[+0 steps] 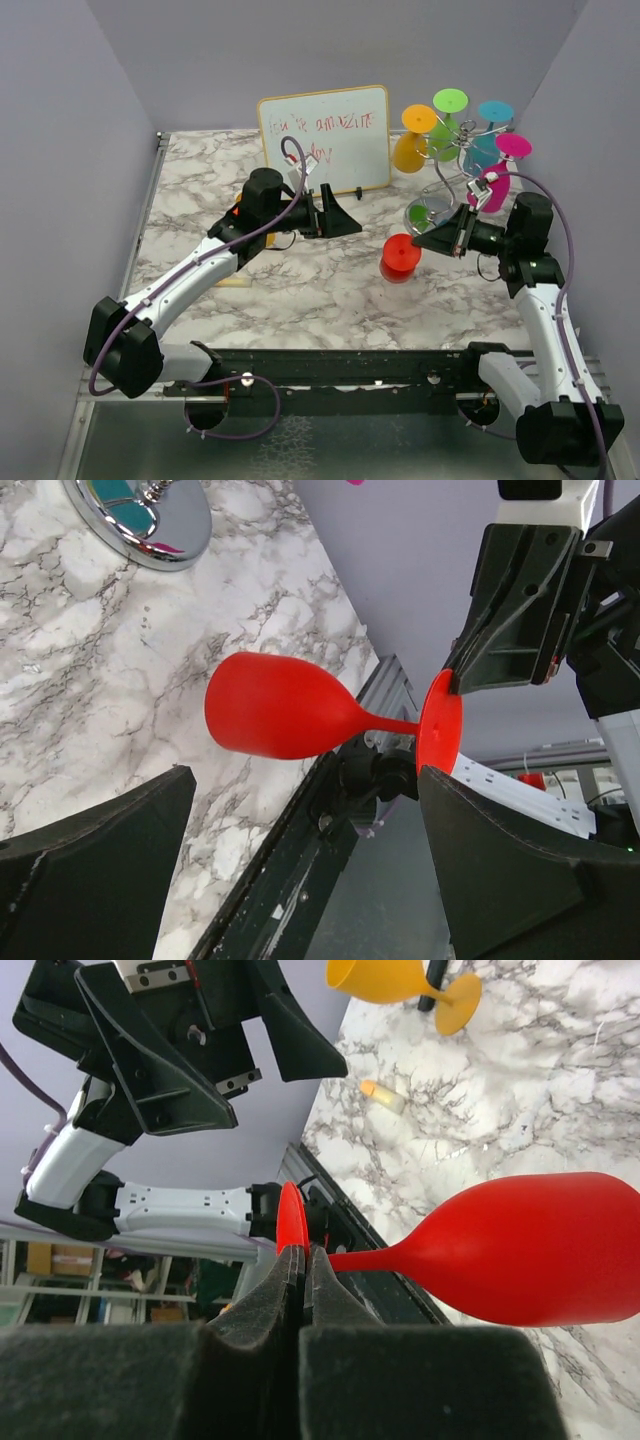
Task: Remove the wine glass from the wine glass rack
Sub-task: Place the wine glass at the center of the board.
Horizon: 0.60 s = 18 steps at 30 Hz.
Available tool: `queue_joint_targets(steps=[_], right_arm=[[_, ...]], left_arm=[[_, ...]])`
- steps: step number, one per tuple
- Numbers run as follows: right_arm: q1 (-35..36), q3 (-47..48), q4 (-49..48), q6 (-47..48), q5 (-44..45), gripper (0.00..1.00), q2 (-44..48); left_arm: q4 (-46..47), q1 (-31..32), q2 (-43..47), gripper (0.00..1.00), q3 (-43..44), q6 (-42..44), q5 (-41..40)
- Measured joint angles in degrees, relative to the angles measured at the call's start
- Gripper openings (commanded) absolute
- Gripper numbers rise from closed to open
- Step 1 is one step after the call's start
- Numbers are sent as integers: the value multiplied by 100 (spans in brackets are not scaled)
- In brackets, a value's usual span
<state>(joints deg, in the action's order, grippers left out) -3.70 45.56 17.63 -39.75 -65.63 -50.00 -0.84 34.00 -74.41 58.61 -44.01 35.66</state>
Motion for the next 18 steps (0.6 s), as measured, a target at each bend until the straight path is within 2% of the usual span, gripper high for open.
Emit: queue_joint_targets(steps=[7, 18], right_arm=[[258, 111, 190, 282, -28, 0, -389], [549, 304, 271, 363, 44, 0, -385]], left_arm=[[251, 26, 4, 94, -310, -87, -179], [411, 26, 50, 94, -378, 98, -37]])
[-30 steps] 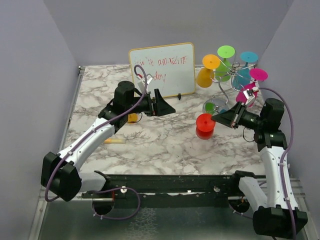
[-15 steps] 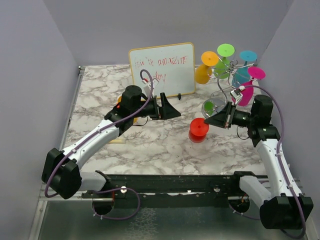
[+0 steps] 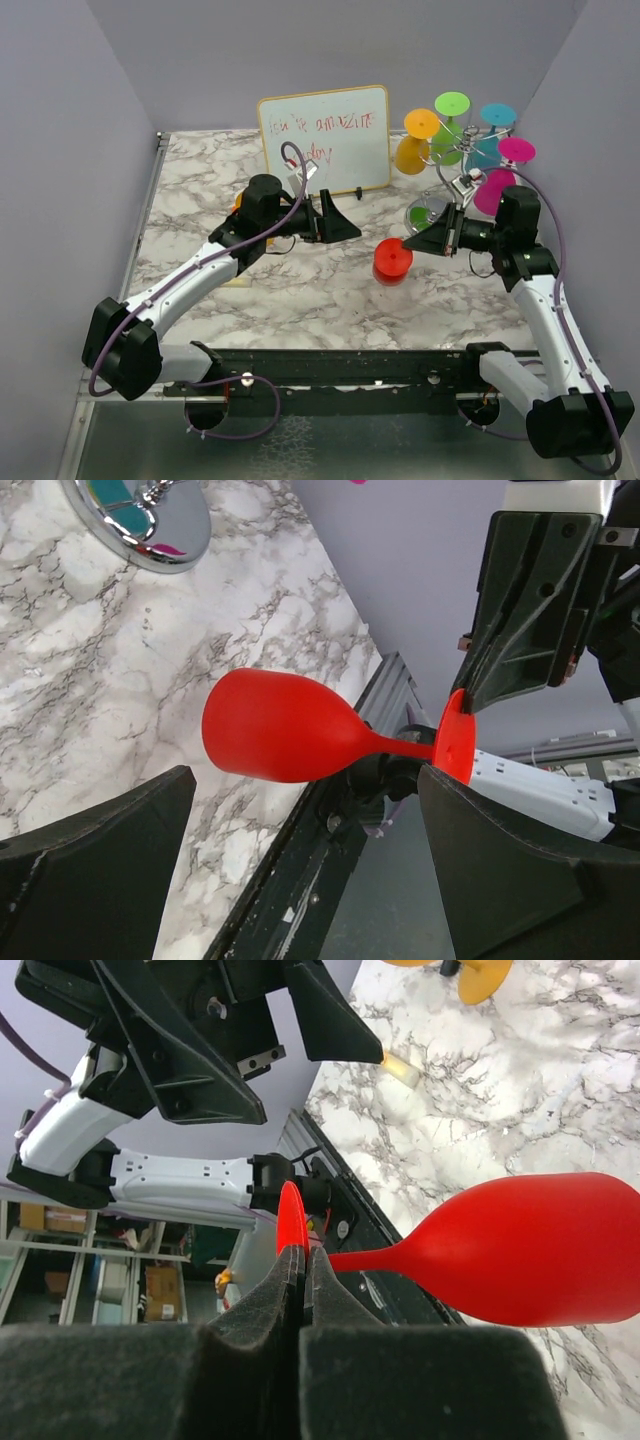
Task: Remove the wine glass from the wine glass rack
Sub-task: Place the wine glass at the center of the board.
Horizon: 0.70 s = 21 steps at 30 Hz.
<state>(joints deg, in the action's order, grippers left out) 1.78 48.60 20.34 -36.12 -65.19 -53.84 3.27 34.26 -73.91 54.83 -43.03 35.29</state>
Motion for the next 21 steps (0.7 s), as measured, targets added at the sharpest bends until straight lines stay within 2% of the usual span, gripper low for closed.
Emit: queue_joint_targets(steps=[8, 21], right_arm=[[85, 164, 490, 166, 590, 0, 149], [85, 83, 367, -201, 804, 1, 833]], left_arm=[[409, 0, 118, 94, 0, 7, 348], [826, 0, 129, 94, -192, -42, 807]])
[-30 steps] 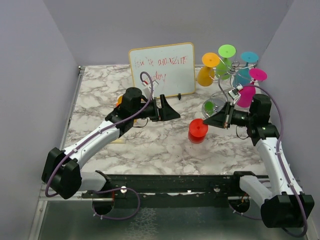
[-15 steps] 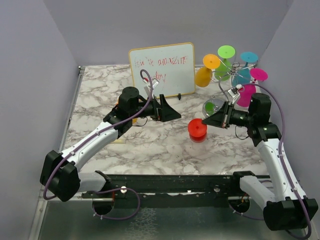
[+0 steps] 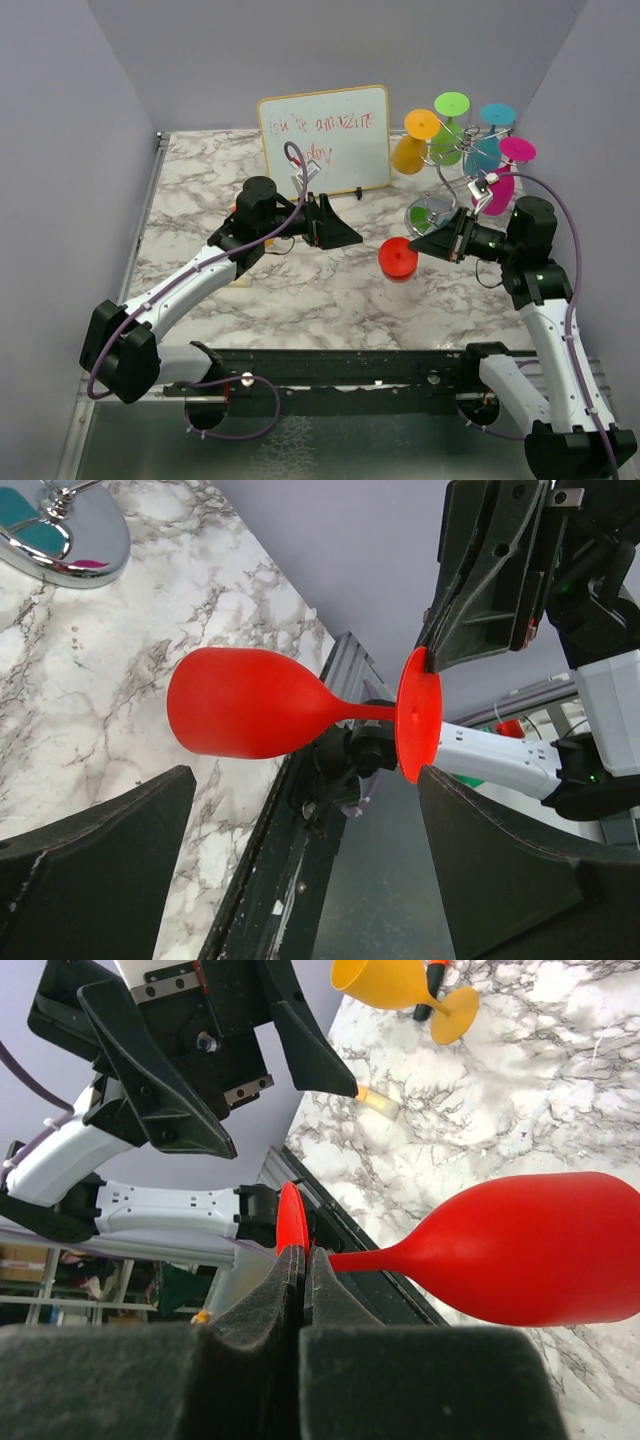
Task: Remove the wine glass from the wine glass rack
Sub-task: Place the wine glass at the center of the board.
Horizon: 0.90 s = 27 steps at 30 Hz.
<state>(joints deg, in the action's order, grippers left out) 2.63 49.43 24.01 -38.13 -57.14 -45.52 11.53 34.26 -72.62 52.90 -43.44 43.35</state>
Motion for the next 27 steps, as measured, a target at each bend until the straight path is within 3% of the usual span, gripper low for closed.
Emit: queue_joint_targets(steps=[8, 22, 24, 27], right_arm=[[363, 496, 315, 76, 92, 0, -61], [1408, 776, 225, 48, 575, 1, -437], [1410, 809, 212, 68, 658, 1, -452], [1410, 809, 175, 68, 682, 0, -452]], left_arm=[[116, 0, 4, 90, -24, 7, 396], [170, -39, 109, 32, 11, 31, 835], [170, -44, 125, 26, 22, 50, 898], [166, -44, 127, 25, 22, 87, 1051]])
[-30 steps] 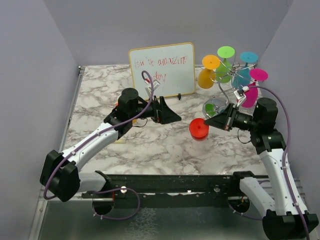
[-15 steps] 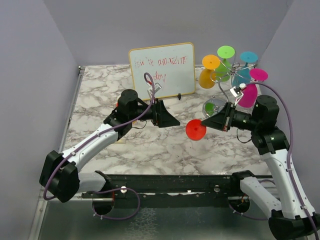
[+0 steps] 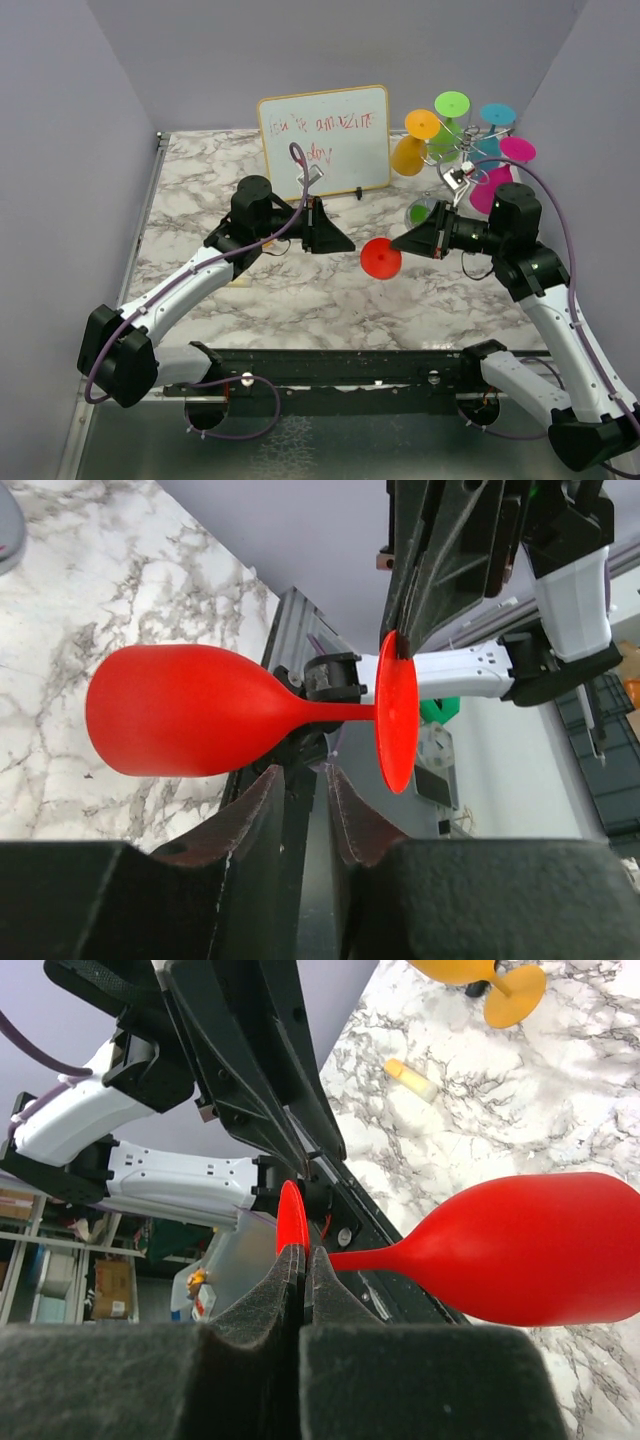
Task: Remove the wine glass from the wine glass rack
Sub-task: Place the wine glass at the center of the board.
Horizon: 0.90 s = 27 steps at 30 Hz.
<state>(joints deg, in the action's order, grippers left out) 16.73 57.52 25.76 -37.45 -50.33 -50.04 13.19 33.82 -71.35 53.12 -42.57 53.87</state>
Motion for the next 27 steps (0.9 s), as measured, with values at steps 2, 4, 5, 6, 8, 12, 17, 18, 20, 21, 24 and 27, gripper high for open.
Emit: queue_joint_targets(steps=[2, 4, 5, 6, 8, 12, 17, 18, 20, 21, 24, 27], right_arm=[[7, 0, -37, -2, -4, 0, -2], [7, 0, -87, -4, -11, 1, -17], [7, 0, -118, -7, -11, 1, -28], [9, 0, -142, -7, -13, 0, -46], [9, 2, -173, 0, -9, 1, -87], [44, 13, -199, 0, -9, 0, -173], [166, 13, -280, 0, -4, 1, -264], [179, 15, -291, 2, -2, 0, -280], [208, 17, -306, 2, -2, 0, -293], [208, 17, -315, 2, -4, 1, -293], [223, 20, -372, 4, -4, 0, -289], [234, 20, -380, 7, -2, 1, -289]], left_arm=[[-11, 0, 0, 41, 2, 31, 120], [-59, 0, 0, 60, 15, 74, 203], [-74, 0, 0, 63, 26, 94, 232], [-83, 0, 2, 65, 48, 125, 256], [-44, 0, 4, 69, 83, 92, 315], [-15, 9, 7, 76, 205, 20, 420], [37, 199, -46, 65, 490, 0, 494], [44, 293, -92, 59, 568, 0, 501], [44, 400, -162, 48, 634, 11, 501], [42, 439, -190, 44, 634, 28, 498], [4, 514, -291, 31, 634, 50, 490], [-319, 542, -387, 21, 708, 269, 485]])
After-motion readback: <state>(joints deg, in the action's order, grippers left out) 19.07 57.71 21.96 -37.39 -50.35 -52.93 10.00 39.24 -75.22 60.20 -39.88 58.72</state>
